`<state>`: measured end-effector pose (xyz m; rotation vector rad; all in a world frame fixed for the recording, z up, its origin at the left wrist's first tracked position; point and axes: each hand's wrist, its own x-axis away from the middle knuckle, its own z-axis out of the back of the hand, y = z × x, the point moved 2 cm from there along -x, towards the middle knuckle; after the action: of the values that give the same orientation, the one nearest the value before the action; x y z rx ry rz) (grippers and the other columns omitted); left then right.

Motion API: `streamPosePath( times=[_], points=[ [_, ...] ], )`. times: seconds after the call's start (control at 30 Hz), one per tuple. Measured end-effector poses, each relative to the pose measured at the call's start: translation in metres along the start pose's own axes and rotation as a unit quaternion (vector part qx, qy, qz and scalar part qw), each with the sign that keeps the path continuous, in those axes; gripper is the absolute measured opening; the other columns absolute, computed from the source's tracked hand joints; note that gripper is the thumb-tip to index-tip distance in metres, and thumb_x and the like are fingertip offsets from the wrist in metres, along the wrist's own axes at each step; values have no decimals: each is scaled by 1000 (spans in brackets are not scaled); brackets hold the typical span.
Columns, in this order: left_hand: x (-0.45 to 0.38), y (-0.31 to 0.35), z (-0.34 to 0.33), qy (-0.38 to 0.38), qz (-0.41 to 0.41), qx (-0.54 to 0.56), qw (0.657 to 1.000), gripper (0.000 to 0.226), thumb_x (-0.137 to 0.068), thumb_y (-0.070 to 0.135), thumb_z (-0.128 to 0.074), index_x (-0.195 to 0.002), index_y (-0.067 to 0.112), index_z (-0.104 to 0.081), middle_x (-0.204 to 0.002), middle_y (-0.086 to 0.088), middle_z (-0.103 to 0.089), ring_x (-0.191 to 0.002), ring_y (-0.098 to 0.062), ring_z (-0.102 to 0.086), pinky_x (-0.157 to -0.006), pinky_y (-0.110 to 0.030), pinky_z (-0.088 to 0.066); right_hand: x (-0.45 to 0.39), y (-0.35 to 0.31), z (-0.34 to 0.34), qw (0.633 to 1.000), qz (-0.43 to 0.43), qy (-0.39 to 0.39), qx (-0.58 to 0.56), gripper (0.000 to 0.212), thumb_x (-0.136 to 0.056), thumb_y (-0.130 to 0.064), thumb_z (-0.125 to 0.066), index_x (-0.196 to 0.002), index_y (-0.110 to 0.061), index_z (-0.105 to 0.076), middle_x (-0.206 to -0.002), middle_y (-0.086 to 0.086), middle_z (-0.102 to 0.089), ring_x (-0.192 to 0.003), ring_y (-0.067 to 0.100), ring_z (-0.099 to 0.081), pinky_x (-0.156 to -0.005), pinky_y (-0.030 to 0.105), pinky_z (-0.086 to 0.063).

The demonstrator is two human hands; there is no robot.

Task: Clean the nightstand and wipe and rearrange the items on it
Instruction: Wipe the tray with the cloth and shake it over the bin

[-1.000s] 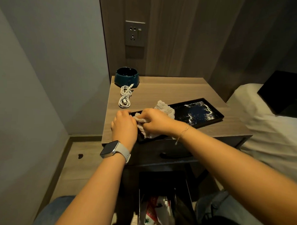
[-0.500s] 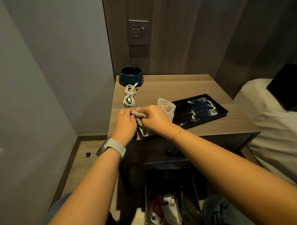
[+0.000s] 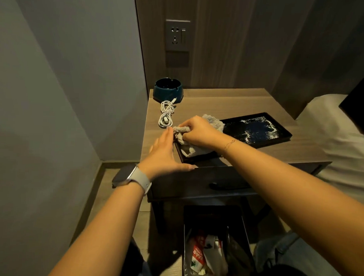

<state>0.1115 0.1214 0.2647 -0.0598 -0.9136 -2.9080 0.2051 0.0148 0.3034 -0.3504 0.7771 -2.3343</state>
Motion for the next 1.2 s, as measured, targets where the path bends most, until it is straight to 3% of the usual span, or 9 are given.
streamPosePath(
  times=[0.17,0.3,0.47,0.53,0.63,0.7,0.77,0.93,1.2],
  points=[
    [-19,-9,6,-23,-1,-66,998,144,-48,79,-71,-151,20,12,-159,-4,-12,-144,-26,-13,-117,-46,-17,-4,-5,1,995,5,-62,83,13,-77,-2,-52,-67,-5,-60,-57,5,-49,-54,18,-43,-51,29,-36],
    [-17,-13,2,22,-33,-65,997,133,-50,79,-69,-152,21,-7,-158,-1,-18,-144,-22,-19,-116,-43,-19,7,-2,5,988,38,-115,97,21,-80,0,-48,-90,-6,-66,-81,9,-60,-71,24,-53,-66,38,-45],
    [-15,-10,3,35,-35,-67,997,130,-53,74,-73,-152,19,-10,-158,-2,-18,-144,-21,-19,-116,-40,-19,36,-5,33,954,43,-261,141,25,-86,0,-51,-88,-18,-68,-104,6,-61,-92,21,-57,-81,35,-49],
    [-15,-8,4,29,-36,-66,997,130,-53,74,-73,-152,18,-11,-158,-2,-18,-144,-22,-19,-116,-41,-19,32,-11,41,960,40,-244,129,27,-88,-1,-50,-92,-20,-69,-105,5,-61,-92,20,-56,-78,32,-49],
    [-15,-9,4,27,-32,-60,997,131,-48,81,-68,-151,20,-14,-156,0,-24,-142,-22,-24,-115,-44,-24,14,-16,30,981,45,-127,137,31,-86,-2,-48,-105,-11,-71,-96,7,-66,-83,20,-58,-70,32,-49],
    [-14,-10,4,31,-32,-60,997,133,-44,85,-64,-150,23,-15,-155,1,-27,-141,-22,-26,-113,-46,-26,11,-13,14,979,49,-120,157,28,-83,-3,-49,-99,-7,-71,-79,7,-66,-69,20,-56,-63,35,-48],
    [-15,-11,3,34,-37,-62,997,131,-47,81,-67,-151,23,-15,-155,1,-25,-142,-21,-24,-114,-45,-24,17,-6,9,971,70,-135,185,18,-81,-5,-53,-89,-6,-69,-84,9,-64,-74,24,-57,-68,39,-48],
    [-12,-6,2,46,-43,-78,995,125,-57,72,-73,-152,19,-11,-158,-1,-17,-145,-21,-17,-117,-41,-18,43,-5,28,915,157,-232,289,33,-88,-4,-51,-112,-18,-68,-101,-7,-45,-90,13,-48,-76,31,-43],
    [-6,-2,5,51,-31,-53,997,123,-54,69,-75,-151,21,-17,-156,0,-24,-142,-20,-22,-115,-40,-24,56,-1,53,833,258,-183,455,21,-92,-22,-53,-107,-26,-67,-102,-4,-49,-95,15,-49,-75,35,-47]
  ],
)
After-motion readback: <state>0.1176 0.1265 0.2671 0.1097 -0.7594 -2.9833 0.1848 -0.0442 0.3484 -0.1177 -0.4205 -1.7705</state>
